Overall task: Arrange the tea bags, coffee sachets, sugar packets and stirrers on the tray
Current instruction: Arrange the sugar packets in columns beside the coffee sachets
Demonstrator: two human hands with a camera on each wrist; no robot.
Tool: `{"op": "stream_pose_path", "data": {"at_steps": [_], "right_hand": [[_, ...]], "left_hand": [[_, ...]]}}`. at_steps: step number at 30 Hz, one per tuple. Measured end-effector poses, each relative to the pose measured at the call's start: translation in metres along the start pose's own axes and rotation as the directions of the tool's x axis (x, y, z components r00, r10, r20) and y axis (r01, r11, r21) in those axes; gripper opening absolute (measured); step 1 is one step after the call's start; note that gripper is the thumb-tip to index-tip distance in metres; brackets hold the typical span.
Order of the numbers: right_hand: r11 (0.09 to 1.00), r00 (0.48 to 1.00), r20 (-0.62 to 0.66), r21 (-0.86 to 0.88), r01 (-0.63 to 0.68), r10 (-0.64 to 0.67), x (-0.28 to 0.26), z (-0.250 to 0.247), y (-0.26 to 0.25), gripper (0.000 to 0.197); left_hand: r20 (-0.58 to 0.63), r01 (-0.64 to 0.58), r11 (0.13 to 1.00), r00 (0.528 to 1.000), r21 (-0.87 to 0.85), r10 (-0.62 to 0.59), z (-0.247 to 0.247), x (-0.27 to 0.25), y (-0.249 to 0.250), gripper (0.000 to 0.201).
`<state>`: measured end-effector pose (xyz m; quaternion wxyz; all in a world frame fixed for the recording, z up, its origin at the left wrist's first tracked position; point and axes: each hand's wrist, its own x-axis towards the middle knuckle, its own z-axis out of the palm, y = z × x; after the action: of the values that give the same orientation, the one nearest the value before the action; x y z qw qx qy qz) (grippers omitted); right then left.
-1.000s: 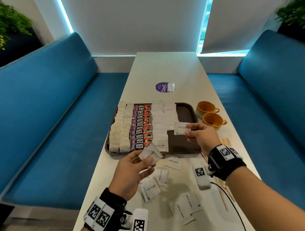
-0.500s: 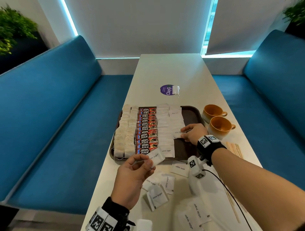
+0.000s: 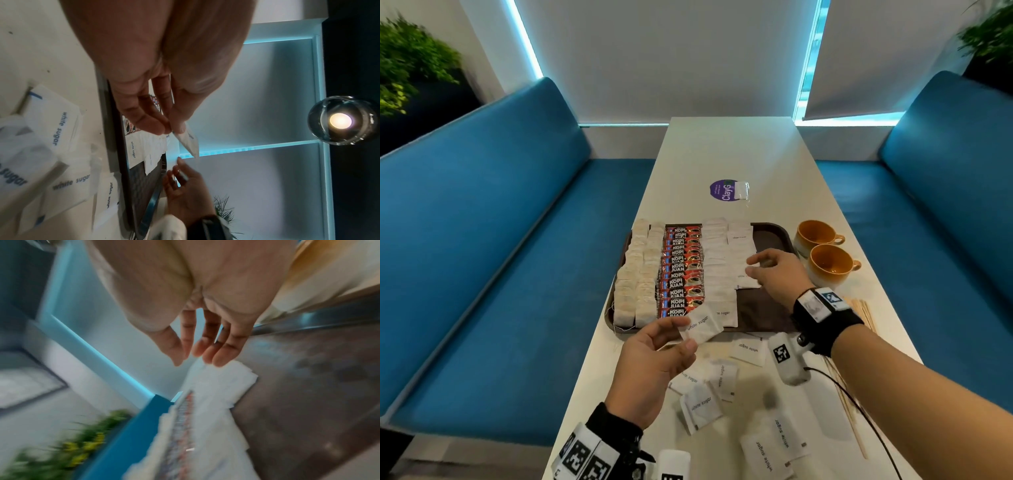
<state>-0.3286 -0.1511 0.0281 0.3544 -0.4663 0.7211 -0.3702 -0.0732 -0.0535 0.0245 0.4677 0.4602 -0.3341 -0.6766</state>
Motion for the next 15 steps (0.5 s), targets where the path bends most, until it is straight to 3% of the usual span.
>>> {"op": "stream_pose_path", "data": {"at_steps": [3,7,11,15], "right_hand": [[0.972,0.98,0.154,0.213,0.095,-0.13,-0.058,-0.009,-0.023,0.006],[0.911,0.923,0.287,0.39,0.132,-0.257,-0.122,-0.019,-0.029,0.014],[0.874,0.928,0.234,0.46,0.156,-0.289,-0.143,-0.013,-0.011,0.02],[0.847,0.958,0.209,0.529,0.059,-0.197,-0.149,-0.008,0.006,0.012]], "left_hand": [[0.017,-0.059,0.997,0.998,0.052,0.059,0.005,-0.004,0.002,0.033],[0.057,-0.192,0.964,0.981,0.183,0.184,0.014,-0.015,0.009,0.029],[0.119,-0.276,0.907,0.961,0.319,0.251,0.02,-0.023,0.017,0.031],[0.152,-0.312,0.884,0.949,0.348,0.275,0.027,-0.029,0.022,0.023]]}}
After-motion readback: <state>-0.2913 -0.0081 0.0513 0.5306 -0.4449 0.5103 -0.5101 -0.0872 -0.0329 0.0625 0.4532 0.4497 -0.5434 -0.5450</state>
